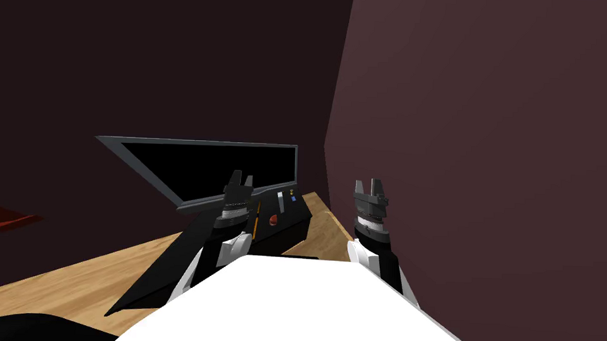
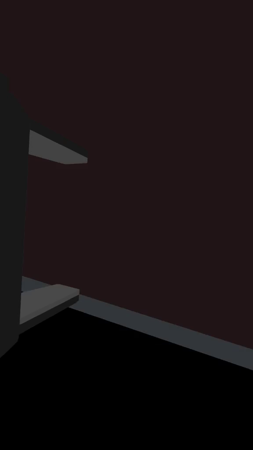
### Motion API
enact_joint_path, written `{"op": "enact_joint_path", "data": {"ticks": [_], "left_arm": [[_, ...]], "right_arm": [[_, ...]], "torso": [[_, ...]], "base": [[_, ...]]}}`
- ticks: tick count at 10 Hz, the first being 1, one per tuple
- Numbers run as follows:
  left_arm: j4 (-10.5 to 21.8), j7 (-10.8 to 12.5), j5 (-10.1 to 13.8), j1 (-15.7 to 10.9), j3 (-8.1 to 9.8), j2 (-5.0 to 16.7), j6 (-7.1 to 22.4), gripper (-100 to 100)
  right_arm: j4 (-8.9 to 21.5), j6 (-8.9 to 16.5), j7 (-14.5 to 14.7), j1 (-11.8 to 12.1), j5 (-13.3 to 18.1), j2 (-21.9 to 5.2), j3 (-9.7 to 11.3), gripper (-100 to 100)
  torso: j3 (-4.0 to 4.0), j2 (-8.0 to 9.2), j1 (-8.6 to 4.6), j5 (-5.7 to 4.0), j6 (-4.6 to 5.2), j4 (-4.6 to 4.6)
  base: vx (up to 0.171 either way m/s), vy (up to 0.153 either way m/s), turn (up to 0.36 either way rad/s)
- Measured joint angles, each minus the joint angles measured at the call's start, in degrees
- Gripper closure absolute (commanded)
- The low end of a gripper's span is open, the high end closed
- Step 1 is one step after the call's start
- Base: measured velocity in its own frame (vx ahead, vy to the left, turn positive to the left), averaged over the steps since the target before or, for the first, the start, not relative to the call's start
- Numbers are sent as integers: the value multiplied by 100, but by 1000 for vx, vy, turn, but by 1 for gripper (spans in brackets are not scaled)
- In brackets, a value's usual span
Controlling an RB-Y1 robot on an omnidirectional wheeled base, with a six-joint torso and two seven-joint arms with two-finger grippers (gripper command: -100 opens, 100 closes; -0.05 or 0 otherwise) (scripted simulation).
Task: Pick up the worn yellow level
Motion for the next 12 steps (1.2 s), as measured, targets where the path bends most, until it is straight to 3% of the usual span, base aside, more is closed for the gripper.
{"op": "enact_joint_path", "data": {"ticks": [4,5,8,12], "left_arm": [[267,-85,197,10,-2,404,487,-100],[380,-95,293,-53,71,544,690,-100],[732,-206,430,-41,45,747,998,-100],[1161,-282,683,-142,182,1090,1541,-100]], "right_arm": [[0,0,0,-1,0,0,0,0],[0,0,0,-1,0,0,0,0],[0,0,0,-1,0,0,0,0],[0,0,0,0,0,0,-1,0]], "torso": [[8,14,-3,-1,2,3],[9,15,1,0,1,3],[6,10,3,1,1,2],[8,14,10,2,-2,3]], "base": [[-36,-11,-145],[-40,3,-157],[-24,4,-93],[-34,12,-159]]}}
